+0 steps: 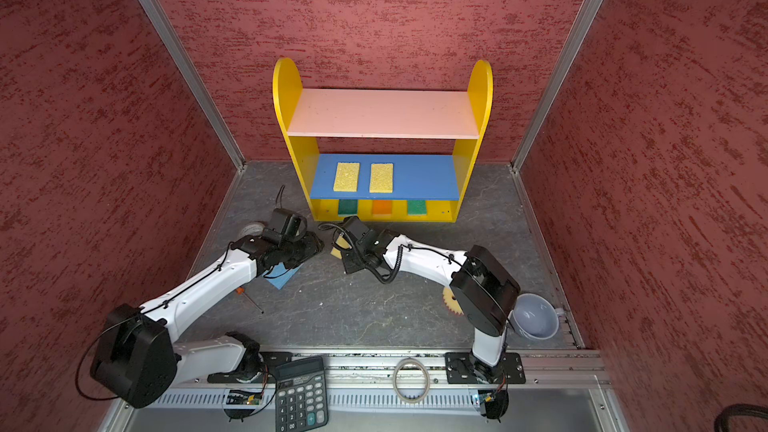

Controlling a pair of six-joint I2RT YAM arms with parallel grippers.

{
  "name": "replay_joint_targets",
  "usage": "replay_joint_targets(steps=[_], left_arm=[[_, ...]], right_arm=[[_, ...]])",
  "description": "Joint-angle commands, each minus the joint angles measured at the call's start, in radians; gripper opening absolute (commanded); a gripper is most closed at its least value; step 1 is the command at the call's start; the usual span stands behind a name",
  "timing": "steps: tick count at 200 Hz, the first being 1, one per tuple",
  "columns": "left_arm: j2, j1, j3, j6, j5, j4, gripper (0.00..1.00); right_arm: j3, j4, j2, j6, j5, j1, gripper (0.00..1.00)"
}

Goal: Place and organize the cleaning sponges onto the shelf

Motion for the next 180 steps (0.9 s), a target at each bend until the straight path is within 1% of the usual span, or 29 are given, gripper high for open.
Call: replay_joint_targets(steps=[1,37,45,59,77,96,113,143,152,160,172,180], left_arm=[[-0.028,0.024,0.016,0.024,0.008,-0.026,0.63],[-0.063,0.046,0.012,0.031,0.006,-0.04,0.67],[-0.065,0.053,0.01,0.03,0.012,-0.041,0.68],[-0.06,0.065,0.013,0.027,0.032,-0.042,0.69],[-0.051,0.065,0.024,0.033,0.04,-0.05,0.69],[-0.053,0.066,0.033,0.04,0.04,-0.064,0.69],[-0.057,0.071,0.026,0.049,0.041,-0.064,0.7],[-0.062,0.086,0.012,0.048,0.061,-0.054,0.7],[-0.063,0.088,0.01,0.049,0.068,-0.051,0.7],[-0.063,0.088,0.009,0.049,0.067,-0.051,0.7],[-0.062,0.089,0.006,0.052,0.065,-0.051,0.7],[-0.063,0.09,0.005,0.049,0.068,-0.052,0.7]], right_arm=[[0.02,-0.242,-0.08,-0.17,0.212,-0.025,0.0],[-0.077,-0.265,-0.211,-0.22,0.237,-0.12,0.0],[-0.09,-0.262,-0.24,-0.236,0.225,-0.149,0.0],[-0.095,-0.276,-0.267,-0.269,0.17,-0.2,0.0],[-0.095,-0.319,-0.269,-0.281,0.135,-0.241,0.0],[-0.133,-0.34,-0.251,-0.271,0.053,-0.27,0.0],[-0.187,-0.325,-0.22,-0.25,-0.01,-0.281,0.0],[-0.263,-0.253,-0.183,-0.23,-0.026,-0.294,0.0],[-0.272,-0.24,-0.18,-0.221,-0.032,-0.305,0.09],[-0.28,-0.225,-0.184,-0.211,-0.026,-0.314,0.2],[-0.296,-0.198,-0.198,-0.191,0.008,-0.332,0.35],[-0.303,-0.183,-0.208,-0.175,0.028,-0.35,0.43]])
